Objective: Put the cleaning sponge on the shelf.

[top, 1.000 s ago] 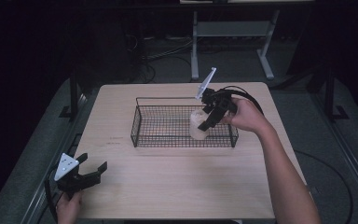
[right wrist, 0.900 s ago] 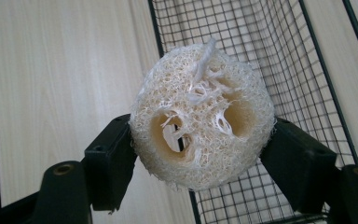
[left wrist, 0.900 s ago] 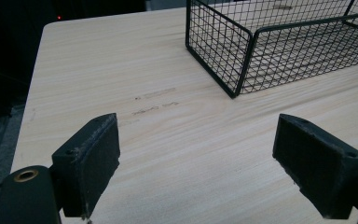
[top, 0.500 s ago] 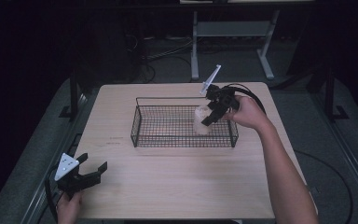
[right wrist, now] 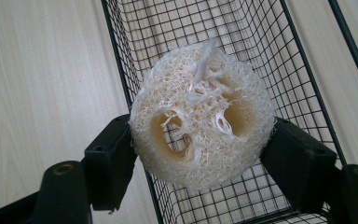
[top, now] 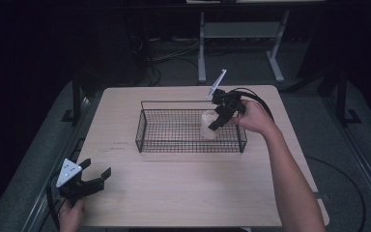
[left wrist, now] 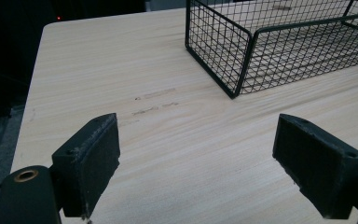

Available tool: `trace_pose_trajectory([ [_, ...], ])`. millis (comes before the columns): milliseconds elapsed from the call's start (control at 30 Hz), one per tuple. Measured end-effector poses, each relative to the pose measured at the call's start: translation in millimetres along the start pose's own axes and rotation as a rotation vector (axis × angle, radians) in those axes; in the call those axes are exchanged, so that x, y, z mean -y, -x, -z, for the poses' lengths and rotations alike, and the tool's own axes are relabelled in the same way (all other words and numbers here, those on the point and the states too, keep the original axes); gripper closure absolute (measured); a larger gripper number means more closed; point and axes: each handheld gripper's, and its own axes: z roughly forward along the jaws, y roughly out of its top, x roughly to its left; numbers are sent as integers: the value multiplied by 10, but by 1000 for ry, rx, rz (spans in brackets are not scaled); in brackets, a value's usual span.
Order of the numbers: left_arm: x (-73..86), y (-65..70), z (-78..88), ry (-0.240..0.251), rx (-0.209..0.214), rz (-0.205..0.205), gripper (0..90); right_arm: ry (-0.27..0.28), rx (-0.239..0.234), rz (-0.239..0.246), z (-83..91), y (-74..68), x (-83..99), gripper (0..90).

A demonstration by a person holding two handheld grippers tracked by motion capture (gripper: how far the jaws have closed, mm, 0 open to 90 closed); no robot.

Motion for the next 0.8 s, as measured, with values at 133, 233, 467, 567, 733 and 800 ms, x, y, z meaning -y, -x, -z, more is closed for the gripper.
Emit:
trace_pose_trajectory([
  [133,-1,1,-2,0,1,0,139,-9,-2,0,-45,18,-3,279],
  [233,-1,2,0,1,0,0,140,-14,-2,-2,-80,30,-3,279],
  [467,-1,0,0,2,1,0,139,-24,-15,-6,-174,43,-8,279],
  [567,-1,-1,1,2,1,1,139,-16,-30,-14,-226,61,12,279],
  [733,0,0,0,1,2,0,139,-13,-41,-33,-312,91,75,278],
  [800,0,2,-2,0,1,0,139,-31,-37,-31,-343,93,82,278],
])
